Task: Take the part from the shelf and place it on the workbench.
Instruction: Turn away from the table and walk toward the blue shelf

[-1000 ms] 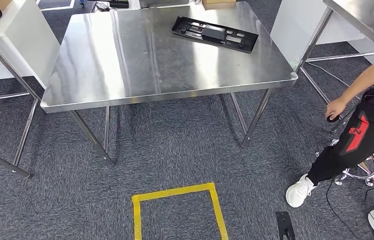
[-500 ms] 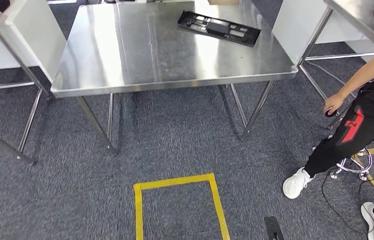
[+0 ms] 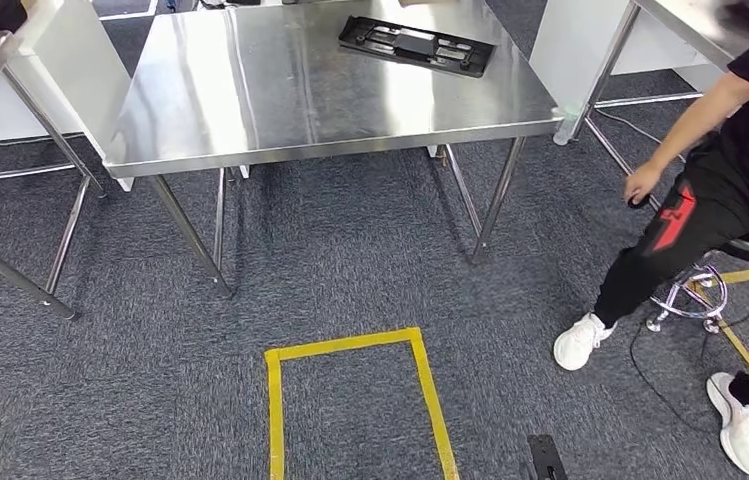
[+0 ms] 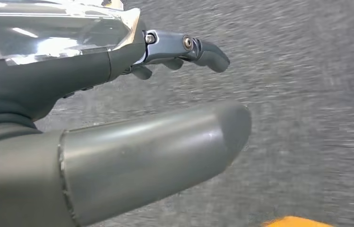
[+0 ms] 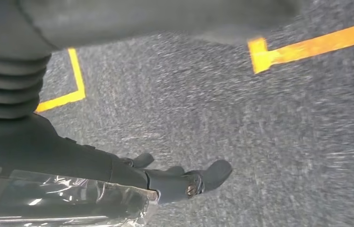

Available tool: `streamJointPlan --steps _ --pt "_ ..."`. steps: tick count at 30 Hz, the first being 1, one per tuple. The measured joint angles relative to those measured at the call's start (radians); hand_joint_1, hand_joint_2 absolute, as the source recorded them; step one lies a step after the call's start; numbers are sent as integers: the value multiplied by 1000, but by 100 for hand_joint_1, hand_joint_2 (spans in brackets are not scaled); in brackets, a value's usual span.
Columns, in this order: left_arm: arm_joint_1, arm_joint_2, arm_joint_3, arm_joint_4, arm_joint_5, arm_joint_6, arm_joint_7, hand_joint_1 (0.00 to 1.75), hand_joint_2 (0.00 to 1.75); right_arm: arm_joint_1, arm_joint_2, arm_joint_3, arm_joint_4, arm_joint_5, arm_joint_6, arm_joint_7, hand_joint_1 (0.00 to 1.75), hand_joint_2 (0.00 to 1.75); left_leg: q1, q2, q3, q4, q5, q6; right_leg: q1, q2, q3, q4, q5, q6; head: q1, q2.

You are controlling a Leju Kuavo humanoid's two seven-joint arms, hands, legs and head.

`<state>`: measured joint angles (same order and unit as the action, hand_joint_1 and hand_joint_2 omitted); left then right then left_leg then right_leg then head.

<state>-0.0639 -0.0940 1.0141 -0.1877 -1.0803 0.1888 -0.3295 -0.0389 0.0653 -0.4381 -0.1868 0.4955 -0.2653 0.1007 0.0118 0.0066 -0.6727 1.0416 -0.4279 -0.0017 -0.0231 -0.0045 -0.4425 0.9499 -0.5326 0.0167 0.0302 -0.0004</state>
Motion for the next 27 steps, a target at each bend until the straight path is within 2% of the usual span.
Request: streamJointPlan --steps 2,3,4,5,6,7,8,9,10,11,13,14,15,16,17,18,19,20,21,22,23,24,25,26,27 --pt "0 1 0 0 0 0 2 0 0 0 1 0 0 3 0 3 0 0 2 -2 -24 121 -117 -6 3 -4 -27 2 25 -17 -2 0" --pt "-1 1 0 0 0 0 2 0 0 0 1 0 0 4 1 5 0 0 2 -3 -31 188 -151 -8 5 -6 -42 3 38 -20 -2 0" --pt "-1 1 0 0 -2 -1 2 0 0 -1 1 0 0 4 1 6 0 0 2 -4 -29 234 -156 -9 8 -7 -57 6 50 -19 -2 0" --pt "-2 1 0 0 -5 -2 2 0 0 -1 1 0 0 4 2 8 0 0 3 -5 -14 253 -139 -9 9 -8 -73 11 61 -16 -2 0" --pt "-3 1 0 0 -7 -3 3 0 0 -1 1 0 0 5 2 10 0 0 4 -5 19 234 -110 -8 10 -9 -91 17 70 -13 -2 0" --pt "-4 1 0 0 -10 -3 4 0 0 -1 1 0 0 6 2 12 0 0 5 -5 67 183 -87 -6 10 -9 -107 26 78 -9 -2 0" --pt "-6 1 0 0 -11 -4 6 0 0 -1 1 0 0 6 2 13 0 0 6 -7 124 111 -84 -4 11 -8 -122 34 84 -5 -3 0" --pt "-8 1 0 -1 -12 -4 8 0 0 -1 1 0 0 8 3 14 0 0 5 -10 175 38 -93 0 13 -9 -134 42 90 1 -2 0" --pt "-11 1 -1 -1 -12 -4 9 0 0 -2 0 0 0 11 3 14 0 0 3 -13 208 -16 -108 3 15 -10 -143 48 98 8 -1 0" --pt "-12 1 -1 -1 -12 -3 11 0 0 -4 -1 1 0 14 3 15 0 0 -1 -15 222 -47 -120 7 15 -10 -151 50 108 16 0 0" --pt "-11 -1 -1 -1 -11 -2 14 0 0 -3 -3 3 0 22 4 15 0 0 -5 -12 203 -60 -110 24 14 -10 -166 53 122 30 0 0" --pt "-11 -1 -1 -1 -10 -1 15 0 0 -1 -4 5 1 23 5 15 0 0 -6 -10 189 -61 -98 37 13 -8 -177 66 108 31 0 0" --pt "-10 -2 0 -1 -10 -1 15 0 0 2 -5 6 1 25 5 15 0 0 -5 -7 173 -64 -85 48 13 -6 -191 93 76 27 1 0" --pt "-10 -2 0 -1 -9 -1 16 0 0 3 -6 8 1 25 6 15 0 0 -4 -5 158 -65 -71 54 12 -4 -206 139 27 18 1 0" --pt "-10 -2 0 -1 -9 -1 16 0 0 3 -6 10 1 25 6 15 0 0 -6 -4 141 -65 -57 58 13 -2 -220 200 -24 10 2 0" --pt "-10 -2 0 -1 -9 -1 16 0 0 2 -8 11 1 25 6 15 0 0 -7 -2 124 -64 -43 59 13 -1 -229 264 -59 9 2 0" --pt "-10 -3 0 -1 -9 0 16 0 0 1 -10 11 1 25 6 15 0 0 -8 0 107 -63 -28 58 12 0 -229 317 -73 15 2 0" --pt "-10 -3 0 -1 -9 0 16 0 0 0 -11 12 1 25 6 15 0 0 -9 1 90 -62 -14 57 12 0 -216 345 -63 26 2 0" --pt "-10 -4 0 -1 -9 -1 16 0 0 0 -12 12 1 25 6 15 0 0 -9 2 73 -61 1 55 12 0 -188 341 -37 38 2 0" --pt "-10 -5 0 -1 -9 -1 16 0 0 0 -13 12 1 25 6 15 0 0 -9 3 58 -60 15 52 11 0 -143 299 -11 48 2 0" --pt "-10 -6 0 -1 -9 -1 16 0 0 -1 -14 12 1 25 6 15 0 0 -10 3 44 -58 28 48 12 0 -78 220 0 50 2 0" --pt "-11 -6 0 -1 -9 -1 16 0 0 -3 -15 12 1 25 6 15 0 0 -12 3 34 -56 40 43 14 1 -11 124 -7 45 2 0" --pt "-11 -6 0 -1 -9 -1 15 0 0 -5 -15 13 1 25 6 15 0 0 -14 3 28 -55 53 39 17 2 42 44 -23 37 1 0" --pt "-11 -6 0 -1 -9 -1 15 0 0 -6 -15 13 1 25 6 15 0 0 -16 4 24 -55 64 35 20 3 73 -10 -39 29 0 0" --pt "-11 -6 0 -1 -9 -1 15 0 0 -6 -15 13 1 25 6 15 0 0 -16 5 22 -57 76 30 23 3 78 -29 -45 23 -1 0"
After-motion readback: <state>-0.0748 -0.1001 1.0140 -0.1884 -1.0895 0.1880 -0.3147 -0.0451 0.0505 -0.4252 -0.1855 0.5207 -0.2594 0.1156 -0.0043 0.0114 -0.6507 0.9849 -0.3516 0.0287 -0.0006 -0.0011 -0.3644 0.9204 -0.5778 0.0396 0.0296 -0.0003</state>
